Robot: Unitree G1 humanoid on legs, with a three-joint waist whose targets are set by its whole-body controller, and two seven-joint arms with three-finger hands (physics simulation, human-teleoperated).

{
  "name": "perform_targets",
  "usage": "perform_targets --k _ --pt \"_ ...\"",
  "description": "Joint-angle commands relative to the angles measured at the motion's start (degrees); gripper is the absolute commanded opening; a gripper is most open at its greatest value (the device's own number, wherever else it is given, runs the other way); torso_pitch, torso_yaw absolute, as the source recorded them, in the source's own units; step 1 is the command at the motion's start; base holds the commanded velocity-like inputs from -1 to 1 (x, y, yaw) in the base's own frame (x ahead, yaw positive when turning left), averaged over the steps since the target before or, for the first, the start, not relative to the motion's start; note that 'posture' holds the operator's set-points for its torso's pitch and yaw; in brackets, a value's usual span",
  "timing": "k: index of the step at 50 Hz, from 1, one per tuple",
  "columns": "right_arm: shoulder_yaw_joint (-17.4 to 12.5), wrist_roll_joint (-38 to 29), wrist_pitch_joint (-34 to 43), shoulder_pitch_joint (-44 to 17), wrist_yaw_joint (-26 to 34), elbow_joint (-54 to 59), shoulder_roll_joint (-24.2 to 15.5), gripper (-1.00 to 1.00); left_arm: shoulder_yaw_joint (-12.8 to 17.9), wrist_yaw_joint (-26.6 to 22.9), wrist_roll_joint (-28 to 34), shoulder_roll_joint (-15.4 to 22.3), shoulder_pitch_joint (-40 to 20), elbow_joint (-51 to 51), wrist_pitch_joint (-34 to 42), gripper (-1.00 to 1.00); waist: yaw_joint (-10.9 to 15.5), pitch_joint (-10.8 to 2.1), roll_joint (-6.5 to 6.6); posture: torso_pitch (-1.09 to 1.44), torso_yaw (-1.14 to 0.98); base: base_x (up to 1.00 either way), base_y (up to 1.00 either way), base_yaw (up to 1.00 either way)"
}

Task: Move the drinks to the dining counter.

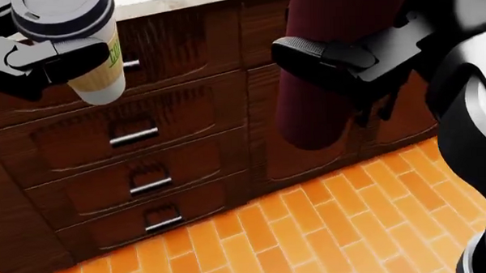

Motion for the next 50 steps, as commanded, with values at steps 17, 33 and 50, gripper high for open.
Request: perform_targets --k 17,33,50 --pt "-2.2 -2.13 -4.43 -1.22 -0.38 -1.28 -0.82 -1.0 -0.38 -0.94 0.28 0.04 -1.39 -2.47 -2.26 -1.0 -1.58 -0.78 -2.77 0.0 0.0 0.0 0.0 1.0" --pt "-4.67 0.47 -2.0 -4.45 -2.58 0.06 -2.4 -1.0 -1.93 -2.44 2.01 -0.7 -5.92 -1.3 0.36 -1.0 -2.31 1.22 -1.17 0.0 0.0 0.08 -0.02 0.44" --pt "-6.72 5.01 -0.85 -7.04 -5.37 1.01 -4.94 -1.0 -2.59 -3.35 3.1 -0.85 -9.34 -0.53 1.8 -1.0 -2.64 -0.28 -3.68 0.0 0.0 0.7 -0.27 -0.06"
